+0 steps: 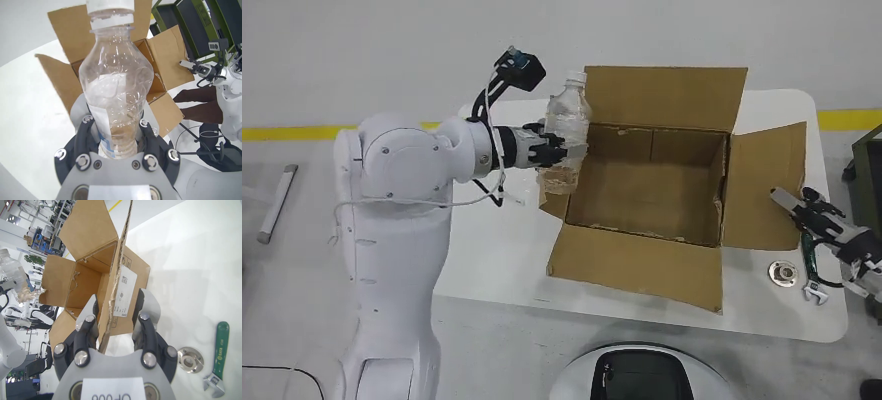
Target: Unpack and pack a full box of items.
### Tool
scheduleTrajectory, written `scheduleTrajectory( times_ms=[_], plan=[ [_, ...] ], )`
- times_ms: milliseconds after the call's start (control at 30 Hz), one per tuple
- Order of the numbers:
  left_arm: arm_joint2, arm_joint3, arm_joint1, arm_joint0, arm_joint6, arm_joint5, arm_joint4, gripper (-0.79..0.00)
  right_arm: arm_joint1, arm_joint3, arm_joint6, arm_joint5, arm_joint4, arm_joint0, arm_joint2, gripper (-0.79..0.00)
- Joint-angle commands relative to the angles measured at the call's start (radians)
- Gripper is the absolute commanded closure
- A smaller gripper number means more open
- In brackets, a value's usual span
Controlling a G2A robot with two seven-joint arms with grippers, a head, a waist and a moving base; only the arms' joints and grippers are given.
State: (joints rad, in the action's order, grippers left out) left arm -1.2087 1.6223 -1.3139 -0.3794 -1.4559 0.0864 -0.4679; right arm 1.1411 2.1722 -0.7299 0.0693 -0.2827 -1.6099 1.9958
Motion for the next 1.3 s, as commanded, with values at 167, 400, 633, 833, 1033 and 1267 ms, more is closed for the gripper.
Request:
scheduleTrajectory(
  times_ms=[167,400,633,833,1033,1267],
  plan=[
    [0.141,-0.11,-0.022,0.049,0.055,0.002,0.086,0.0,-0.001,0.016,0.083,0.042,0.034,-0.003,0.115,-0.785],
    [0.2,-0.152,-0.032,0.061,0.076,0.002,0.098,0.0,-0.007,0.019,0.092,0.017,0.048,0.0,0.209,-0.785],
    [0.2,-0.152,-0.032,0.061,0.076,0.002,0.098,0.0,-0.007,0.036,0.15,-0.011,0.017,-0.025,0.232,-0.785],
    [0.206,-0.145,-0.03,0.04,0.112,0.016,0.092,0.0,-0.009,0.026,0.145,-0.012,0.02,-0.033,0.219,-0.785],
    [0.315,-0.225,-0.069,0.141,0.229,0.001,0.137,0.0,-0.013,0.028,0.131,-0.01,0.04,-0.024,0.218,-0.785],
    [0.51,-0.465,-0.135,0.274,0.227,-0.029,0.079,0.0,-0.018,0.017,0.13,-0.005,0.049,-0.017,0.233,-0.785]
  ],
)
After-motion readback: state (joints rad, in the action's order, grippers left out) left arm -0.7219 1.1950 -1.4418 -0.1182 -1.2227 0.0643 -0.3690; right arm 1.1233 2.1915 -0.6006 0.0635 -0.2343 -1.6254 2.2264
